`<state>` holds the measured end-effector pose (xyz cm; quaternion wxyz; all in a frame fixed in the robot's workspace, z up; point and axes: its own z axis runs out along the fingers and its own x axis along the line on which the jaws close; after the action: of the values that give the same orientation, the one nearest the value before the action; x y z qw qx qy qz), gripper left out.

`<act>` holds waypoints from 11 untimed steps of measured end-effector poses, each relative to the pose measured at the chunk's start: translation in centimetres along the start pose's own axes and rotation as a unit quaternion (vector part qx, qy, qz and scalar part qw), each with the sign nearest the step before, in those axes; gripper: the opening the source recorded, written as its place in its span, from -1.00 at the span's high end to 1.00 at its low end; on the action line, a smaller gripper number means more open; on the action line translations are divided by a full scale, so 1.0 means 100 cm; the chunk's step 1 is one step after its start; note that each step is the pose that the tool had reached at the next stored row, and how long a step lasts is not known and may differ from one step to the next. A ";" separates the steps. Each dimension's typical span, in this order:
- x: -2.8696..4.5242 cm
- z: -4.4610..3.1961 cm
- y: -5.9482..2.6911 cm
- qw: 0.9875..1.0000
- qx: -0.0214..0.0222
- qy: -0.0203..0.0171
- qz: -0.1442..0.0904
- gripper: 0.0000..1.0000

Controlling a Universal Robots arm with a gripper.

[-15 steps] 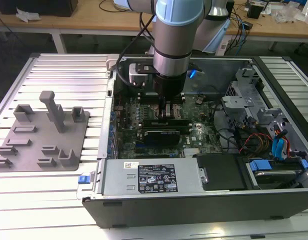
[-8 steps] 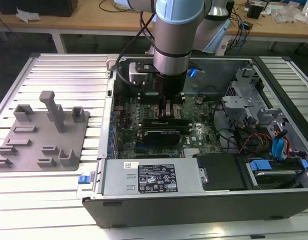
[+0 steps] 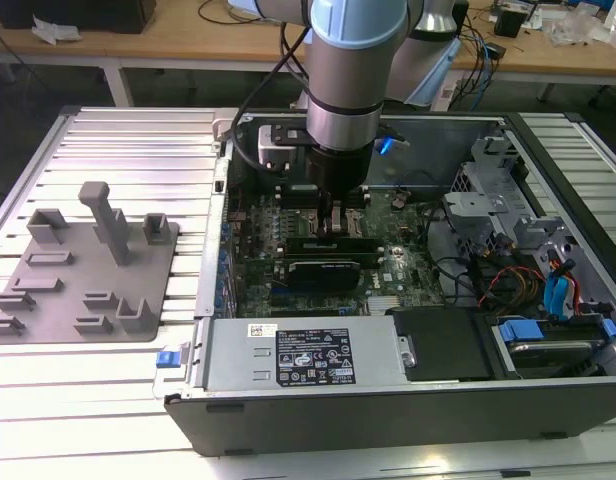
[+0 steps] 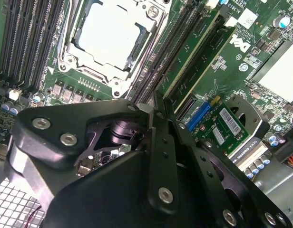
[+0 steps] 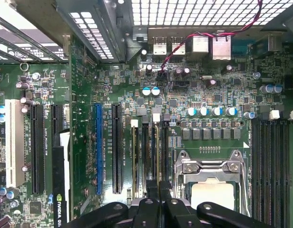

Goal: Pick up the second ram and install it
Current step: 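Insert the second ram into the second slot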

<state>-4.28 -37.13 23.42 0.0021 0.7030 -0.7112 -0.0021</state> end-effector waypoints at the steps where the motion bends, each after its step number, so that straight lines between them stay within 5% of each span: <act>1: 0.0000 0.0001 0.0000 1.000 0.000 0.000 0.000 0.82; 11: 0.0000 0.0021 0.0006 1.000 0.002 0.000 0.000 0.82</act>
<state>-4.34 -37.13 23.21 0.0004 0.7031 -0.7111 -0.0005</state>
